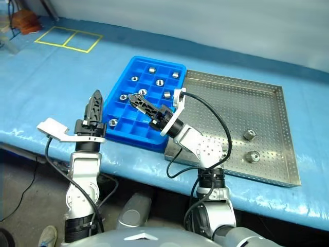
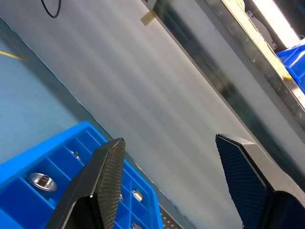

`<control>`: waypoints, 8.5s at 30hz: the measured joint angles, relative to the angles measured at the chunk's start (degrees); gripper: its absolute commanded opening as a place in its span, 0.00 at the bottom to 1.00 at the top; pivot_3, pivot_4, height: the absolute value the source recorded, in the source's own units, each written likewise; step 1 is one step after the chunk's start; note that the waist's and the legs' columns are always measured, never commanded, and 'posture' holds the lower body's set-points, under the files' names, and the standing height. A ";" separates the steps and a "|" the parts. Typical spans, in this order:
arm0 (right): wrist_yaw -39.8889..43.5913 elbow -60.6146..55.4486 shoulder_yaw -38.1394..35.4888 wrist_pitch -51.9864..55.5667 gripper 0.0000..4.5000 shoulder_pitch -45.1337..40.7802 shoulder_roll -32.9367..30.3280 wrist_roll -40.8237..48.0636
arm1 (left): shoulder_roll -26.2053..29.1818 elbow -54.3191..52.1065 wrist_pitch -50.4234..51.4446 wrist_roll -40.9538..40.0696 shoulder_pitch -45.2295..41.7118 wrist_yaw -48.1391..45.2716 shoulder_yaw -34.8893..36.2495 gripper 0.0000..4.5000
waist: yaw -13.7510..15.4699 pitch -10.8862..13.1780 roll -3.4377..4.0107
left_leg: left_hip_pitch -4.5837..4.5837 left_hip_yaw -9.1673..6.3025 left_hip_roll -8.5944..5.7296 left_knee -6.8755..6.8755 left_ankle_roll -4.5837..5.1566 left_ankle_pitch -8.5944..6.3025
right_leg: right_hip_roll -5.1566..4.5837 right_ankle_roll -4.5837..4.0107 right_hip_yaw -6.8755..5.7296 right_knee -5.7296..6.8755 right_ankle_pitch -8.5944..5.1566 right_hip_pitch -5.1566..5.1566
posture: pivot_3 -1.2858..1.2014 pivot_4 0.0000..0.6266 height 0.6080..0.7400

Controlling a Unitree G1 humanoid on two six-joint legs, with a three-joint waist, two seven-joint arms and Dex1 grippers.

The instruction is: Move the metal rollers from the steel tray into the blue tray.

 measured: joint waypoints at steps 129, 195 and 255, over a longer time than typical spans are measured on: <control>-2.31 1.67 8.38 -20.34 0.38 -6.55 -18.15 -46.17 | 20.55 -1.73 10.18 34.96 -2.36 -18.26 -12.84 0.74 | -10.57 -0.33 0.70 | 0.70 0.32 0.84 -0.24 -0.48 0.11 | 0.57 -0.87 -0.13 0.90 -0.14 -0.09 | 0.72 0.24 1.00; -2.39 -15.22 1.13 -18.61 0.90 11.33 -27.98 -48.66 | 18.56 12.77 8.06 38.61 -15.60 -27.70 -21.41 0.74 | -11.13 -0.32 0.72 | 0.12 0.62 0.94 -0.05 -0.86 -0.13 | 0.57 -0.83 -0.01 0.81 -0.14 -0.66 | 0.55 0.24 1.00; 19.08 10.71 24.94 -26.73 0.38 -10.65 -18.52 -52.23 | 22.33 -9.18 9.88 42.50 11.48 -11.19 -3.61 0.74 | 7.23 -0.24 0.59 | 0.12 0.71 0.89 -0.20 -0.86 -0.05 | 0.57 -0.77 0.03 0.88 -0.23 -0.97 | 0.78 0.24 1.00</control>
